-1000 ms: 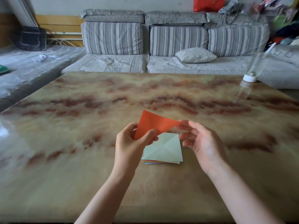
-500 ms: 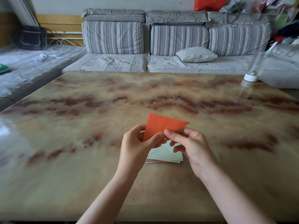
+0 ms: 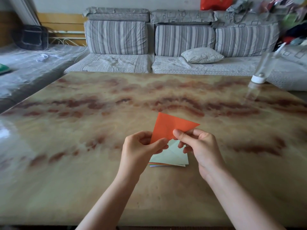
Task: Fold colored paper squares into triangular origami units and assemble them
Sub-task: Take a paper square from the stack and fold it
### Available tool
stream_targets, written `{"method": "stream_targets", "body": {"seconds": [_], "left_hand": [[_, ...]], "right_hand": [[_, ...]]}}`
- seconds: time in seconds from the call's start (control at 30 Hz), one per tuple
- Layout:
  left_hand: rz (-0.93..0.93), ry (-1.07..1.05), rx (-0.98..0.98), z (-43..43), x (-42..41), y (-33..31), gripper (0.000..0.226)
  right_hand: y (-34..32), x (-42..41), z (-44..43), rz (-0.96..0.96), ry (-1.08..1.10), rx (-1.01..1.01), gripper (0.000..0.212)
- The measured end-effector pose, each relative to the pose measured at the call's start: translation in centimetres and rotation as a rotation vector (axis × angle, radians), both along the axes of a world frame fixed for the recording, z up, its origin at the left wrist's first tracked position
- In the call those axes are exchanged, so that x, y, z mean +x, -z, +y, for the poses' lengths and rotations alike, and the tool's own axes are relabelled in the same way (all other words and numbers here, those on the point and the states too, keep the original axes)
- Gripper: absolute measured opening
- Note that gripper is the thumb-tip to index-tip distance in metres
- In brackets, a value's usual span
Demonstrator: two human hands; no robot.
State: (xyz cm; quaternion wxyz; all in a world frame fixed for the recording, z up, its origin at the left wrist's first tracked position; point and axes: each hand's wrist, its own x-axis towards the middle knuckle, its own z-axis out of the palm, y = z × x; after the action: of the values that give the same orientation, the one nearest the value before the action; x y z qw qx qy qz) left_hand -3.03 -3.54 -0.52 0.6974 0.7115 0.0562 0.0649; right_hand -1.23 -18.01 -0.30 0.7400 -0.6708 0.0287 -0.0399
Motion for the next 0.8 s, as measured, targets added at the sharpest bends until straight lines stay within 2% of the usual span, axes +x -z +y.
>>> {"method": "stream_targets", "body": {"seconds": [0.2,0.57,0.8], "left_hand": [[-0.006,-0.027,-0.012,0.21,0.02,0.07,0.015],[-0.111,-0.172,0.225,0.09,-0.41,-0.07,0.03],[-0.071,-0.105,0.212,0.76,-0.25,0.21,0.044]], "right_hand": [[-0.13,0.42,-0.3,-0.003,0.058,0.022,0.006],[-0.43,0.47,-0.63,0.017,0.07,0.022,0.008],[-0.31,0.6,-0.89,0.034,0.075,0.036,0.008]]}}
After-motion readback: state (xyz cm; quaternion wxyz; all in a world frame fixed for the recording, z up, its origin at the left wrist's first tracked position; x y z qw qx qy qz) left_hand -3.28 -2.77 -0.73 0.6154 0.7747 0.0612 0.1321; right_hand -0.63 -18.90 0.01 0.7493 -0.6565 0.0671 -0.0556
